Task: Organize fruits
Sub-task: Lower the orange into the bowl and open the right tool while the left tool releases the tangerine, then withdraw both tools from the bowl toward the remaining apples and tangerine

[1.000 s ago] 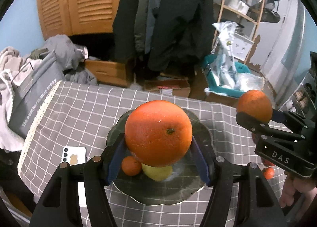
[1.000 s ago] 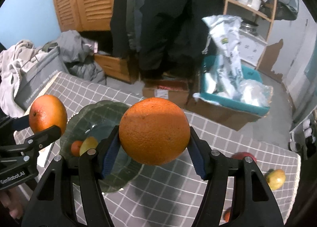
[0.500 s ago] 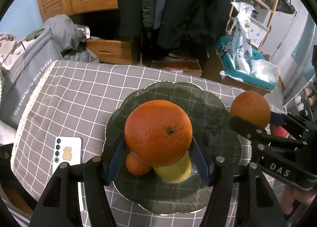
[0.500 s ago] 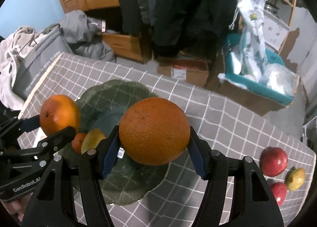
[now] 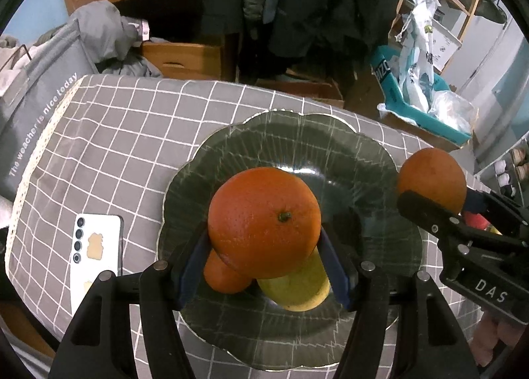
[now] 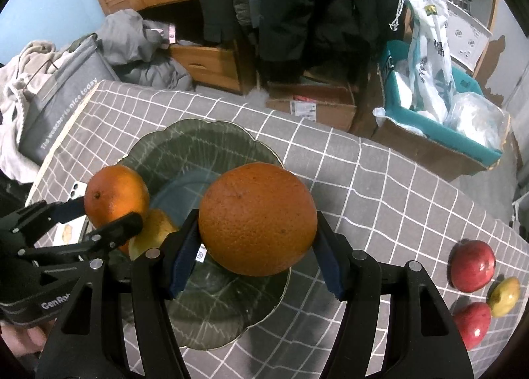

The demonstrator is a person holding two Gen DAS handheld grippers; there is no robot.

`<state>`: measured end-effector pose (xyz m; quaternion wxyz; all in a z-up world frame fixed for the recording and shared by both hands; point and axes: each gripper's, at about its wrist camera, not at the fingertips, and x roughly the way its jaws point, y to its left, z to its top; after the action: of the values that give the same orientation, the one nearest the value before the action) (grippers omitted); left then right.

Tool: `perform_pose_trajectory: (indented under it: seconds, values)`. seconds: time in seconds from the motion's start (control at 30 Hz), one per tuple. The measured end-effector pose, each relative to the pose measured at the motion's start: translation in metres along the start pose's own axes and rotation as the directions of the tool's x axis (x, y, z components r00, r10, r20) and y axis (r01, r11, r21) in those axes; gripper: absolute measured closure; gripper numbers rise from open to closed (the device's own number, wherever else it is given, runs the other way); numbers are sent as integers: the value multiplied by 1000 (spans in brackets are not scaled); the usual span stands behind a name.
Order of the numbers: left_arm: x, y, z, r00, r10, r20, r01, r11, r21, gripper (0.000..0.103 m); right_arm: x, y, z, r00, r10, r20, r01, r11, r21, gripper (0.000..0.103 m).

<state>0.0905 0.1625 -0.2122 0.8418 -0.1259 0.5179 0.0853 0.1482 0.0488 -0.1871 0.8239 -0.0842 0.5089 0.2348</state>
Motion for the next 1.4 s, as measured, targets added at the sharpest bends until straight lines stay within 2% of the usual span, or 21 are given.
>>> perform_pose_trajectory:
  seconds: [0.33,0.37,0.43,0.47,0.97,1.03,1.07,1.1,1.4]
  values:
    - [1,5,2,1000,-5,-6,5,1000,-12,34,5,1,0,1000,10,-13,-10,1000,6,38]
    - [0,6,2,1000,-5,-4,5,1000,-13,33,6,1,0,1000,13,-15,-12,1000,9,38]
    - [-2,8,3,1000,-9,4,9,1000,-21,22,7,1,0,1000,18,-20,-18,1000,16,38]
    - [-3,9,3,1000,-9,6,9,1000,-23,21,8,1,0,1000,19,-22,-19,1000,20,38]
    - [-9,20,-11,999,24,-20,-25,999,-46,21,26,15,-5,996,28,-90,-30,999,-19,37]
    - [-9,21,-12,999,28,-23,-29,998,-49,21,27,17,-7,996,28,-90,-30,999,-26,32]
    - [-9,22,-12,999,27,-25,-28,998,-48,21,25,18,-6,997,27,-79,-30,999,-30,23]
    - [-9,22,-13,999,28,-26,-29,998,-49,21,23,18,-6,997,27,-67,-29,999,-34,20]
    - [-15,21,-14,999,29,-17,-30,999,-43,21,13,14,-2,999,8,-41,-9,1000,-24,19]
